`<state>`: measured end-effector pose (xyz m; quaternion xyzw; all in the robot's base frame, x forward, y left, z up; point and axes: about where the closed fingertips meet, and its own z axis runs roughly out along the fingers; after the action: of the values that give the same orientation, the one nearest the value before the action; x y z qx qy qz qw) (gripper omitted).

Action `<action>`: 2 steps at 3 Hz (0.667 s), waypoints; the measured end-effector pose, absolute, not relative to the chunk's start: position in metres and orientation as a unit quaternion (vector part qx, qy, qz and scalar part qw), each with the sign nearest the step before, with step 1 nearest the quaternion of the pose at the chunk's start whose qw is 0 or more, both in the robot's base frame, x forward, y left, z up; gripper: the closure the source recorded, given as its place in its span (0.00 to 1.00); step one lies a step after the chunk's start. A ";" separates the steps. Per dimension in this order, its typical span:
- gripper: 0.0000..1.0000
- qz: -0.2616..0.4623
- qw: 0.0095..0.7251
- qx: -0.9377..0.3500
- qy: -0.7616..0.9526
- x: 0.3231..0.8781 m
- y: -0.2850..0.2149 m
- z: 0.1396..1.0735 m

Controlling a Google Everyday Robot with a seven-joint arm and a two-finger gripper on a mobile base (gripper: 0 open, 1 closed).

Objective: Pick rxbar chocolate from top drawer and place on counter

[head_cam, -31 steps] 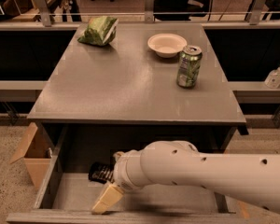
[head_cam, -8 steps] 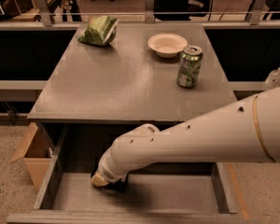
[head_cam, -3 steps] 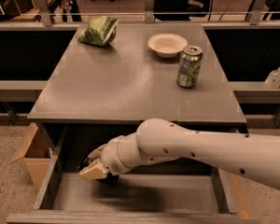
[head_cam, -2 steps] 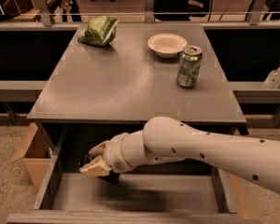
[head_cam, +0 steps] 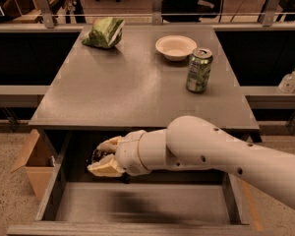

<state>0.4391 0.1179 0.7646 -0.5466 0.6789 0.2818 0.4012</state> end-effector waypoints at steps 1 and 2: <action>1.00 0.260 0.414 -0.562 0.668 0.444 0.113 0.793; 1.00 0.234 0.415 -0.581 0.660 0.455 0.111 0.819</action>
Offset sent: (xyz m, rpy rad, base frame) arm 0.0345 -0.0121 0.0830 -0.1273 -0.1504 0.0362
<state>0.4553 0.1106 0.8189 -0.5811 0.6601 0.2341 0.4145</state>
